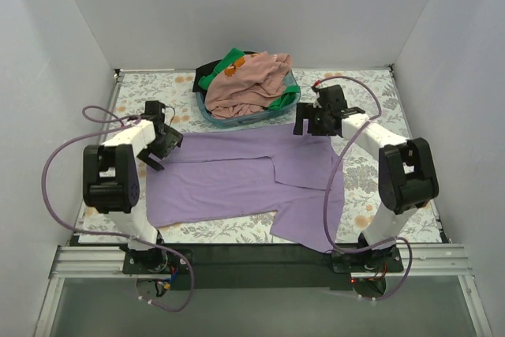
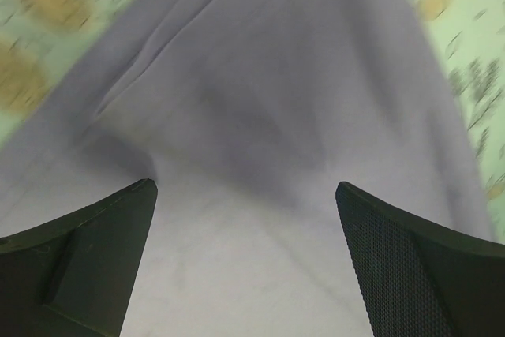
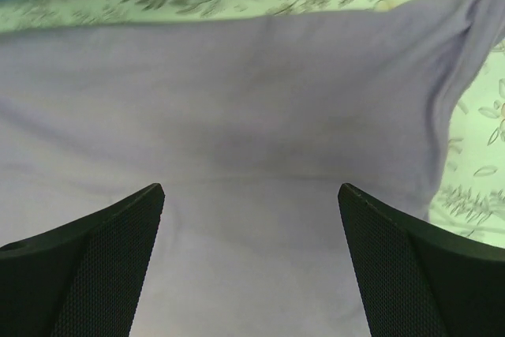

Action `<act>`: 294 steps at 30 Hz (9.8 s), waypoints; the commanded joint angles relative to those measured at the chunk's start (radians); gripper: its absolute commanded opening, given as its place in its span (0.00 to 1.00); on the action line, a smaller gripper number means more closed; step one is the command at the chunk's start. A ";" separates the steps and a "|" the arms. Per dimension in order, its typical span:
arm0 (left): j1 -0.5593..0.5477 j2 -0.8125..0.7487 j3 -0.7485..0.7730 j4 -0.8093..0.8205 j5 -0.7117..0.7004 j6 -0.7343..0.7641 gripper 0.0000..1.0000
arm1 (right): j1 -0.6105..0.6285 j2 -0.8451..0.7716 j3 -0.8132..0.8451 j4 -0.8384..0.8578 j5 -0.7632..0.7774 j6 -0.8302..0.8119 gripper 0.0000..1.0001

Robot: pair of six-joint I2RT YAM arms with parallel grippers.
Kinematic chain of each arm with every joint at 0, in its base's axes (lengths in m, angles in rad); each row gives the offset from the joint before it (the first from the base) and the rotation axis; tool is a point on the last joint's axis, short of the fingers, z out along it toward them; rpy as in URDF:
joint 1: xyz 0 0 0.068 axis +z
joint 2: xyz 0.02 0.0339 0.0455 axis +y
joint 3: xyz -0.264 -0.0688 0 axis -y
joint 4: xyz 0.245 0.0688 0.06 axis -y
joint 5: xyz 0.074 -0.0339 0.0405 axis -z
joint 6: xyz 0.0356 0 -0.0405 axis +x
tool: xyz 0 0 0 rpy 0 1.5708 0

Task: Fold and stack the t-shirts
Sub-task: Fold the tshirt

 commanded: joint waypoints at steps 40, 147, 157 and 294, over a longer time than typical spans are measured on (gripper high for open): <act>0.153 -0.318 -0.183 -0.276 -0.026 -0.084 0.98 | -0.207 -0.282 -0.218 -0.053 -0.082 0.013 0.98; 0.173 -0.017 0.051 -0.141 0.024 -0.214 0.06 | 0.139 0.095 0.302 -0.395 0.275 -0.144 0.01; 0.173 0.062 0.222 -0.190 0.037 -0.127 0.98 | 0.105 0.284 0.547 -0.404 0.505 -0.151 0.58; -0.857 -0.289 -0.314 0.091 0.362 -0.242 0.60 | 1.051 -0.393 -0.301 -0.733 0.436 0.706 0.98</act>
